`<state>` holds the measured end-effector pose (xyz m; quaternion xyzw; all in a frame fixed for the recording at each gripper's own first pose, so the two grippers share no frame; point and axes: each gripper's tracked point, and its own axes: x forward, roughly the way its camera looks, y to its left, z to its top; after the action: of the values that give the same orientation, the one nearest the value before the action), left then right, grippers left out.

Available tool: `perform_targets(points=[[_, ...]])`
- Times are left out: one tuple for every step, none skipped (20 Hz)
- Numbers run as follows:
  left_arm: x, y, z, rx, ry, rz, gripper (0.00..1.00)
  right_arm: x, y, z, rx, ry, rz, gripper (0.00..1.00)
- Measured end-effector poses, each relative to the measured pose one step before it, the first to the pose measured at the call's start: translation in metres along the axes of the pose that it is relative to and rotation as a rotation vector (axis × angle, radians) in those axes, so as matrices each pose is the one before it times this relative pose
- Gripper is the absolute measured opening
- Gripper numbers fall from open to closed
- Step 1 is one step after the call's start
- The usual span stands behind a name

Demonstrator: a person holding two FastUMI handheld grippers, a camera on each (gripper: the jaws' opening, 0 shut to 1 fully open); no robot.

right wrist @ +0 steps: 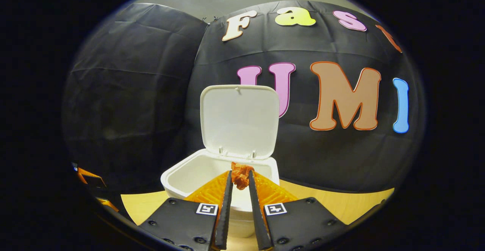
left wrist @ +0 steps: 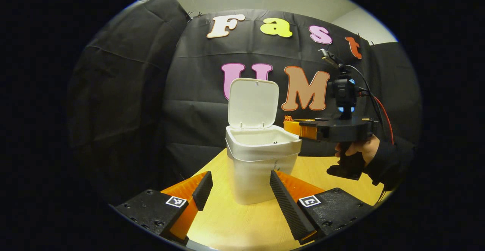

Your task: Press the lid of the desktop garbage bin to open it, pick up the crumpled paper on the desktop and throw it into the bin, then pick up the pop can on the desktop and drop it into the bin, and finally close the garbage bin lid.

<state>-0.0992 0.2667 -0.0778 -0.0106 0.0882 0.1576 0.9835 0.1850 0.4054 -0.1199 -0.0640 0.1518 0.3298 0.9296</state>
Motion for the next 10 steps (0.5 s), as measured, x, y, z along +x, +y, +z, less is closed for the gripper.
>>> perform_targets(points=[[0.00124,0.00166,-0.00219,0.00011,0.00205,0.00092,0.91,0.0029,0.00069,-0.00227,-0.00431,0.00791,-0.0075,0.34],[0.00166,0.0,0.00021,-0.0012,0.00173,-0.00188,0.92,0.00195,0.00263,-0.00398,0.0043,0.01212,0.01145,0.34],[0.0005,-0.00047,-0.00105,-0.00123,0.00147,-0.00376,0.91,0.0019,0.00134,-0.00228,0.00743,0.00622,-0.00044,0.5],[0.00138,-0.00161,0.00084,0.00067,0.00012,-0.0036,0.91,-0.00092,0.00004,-0.00012,0.00503,-0.00437,0.00314,0.66],[0.00133,-0.00175,-0.00076,0.00067,-0.00189,-0.00475,0.92,-0.00606,-0.00079,0.00393,0.00163,-0.01318,-0.00162,0.82],[0.00149,-0.0028,0.00076,0.00111,-0.00151,-0.00575,0.92,-0.00079,-0.00251,0.00565,-0.00099,-0.01939,-0.00661,0.98],[0.00097,-0.00365,-0.00037,0.0024,-0.00155,-0.00663,0.92,-0.00379,-0.00351,0.00329,-0.00145,-0.01176,-0.00871,1.0],[0.00227,-0.00398,0.00101,0.00023,0.00019,-0.00665,0.92,-0.00607,-0.00473,0.00309,0.00024,-0.01162,-0.01177,0.97],[0.00103,-0.0057,0.00004,0.0001,-0.00182,-0.01085,0.91,-0.00788,-0.00673,0.00468,0.00157,-0.01295,-0.01419,0.96],[0.00164,-0.00675,0.00179,0.00207,-0.00667,-0.0122,0.91,-0.01067,-0.00772,0.00543,0.00242,-0.02091,-0.01623,0.96]])
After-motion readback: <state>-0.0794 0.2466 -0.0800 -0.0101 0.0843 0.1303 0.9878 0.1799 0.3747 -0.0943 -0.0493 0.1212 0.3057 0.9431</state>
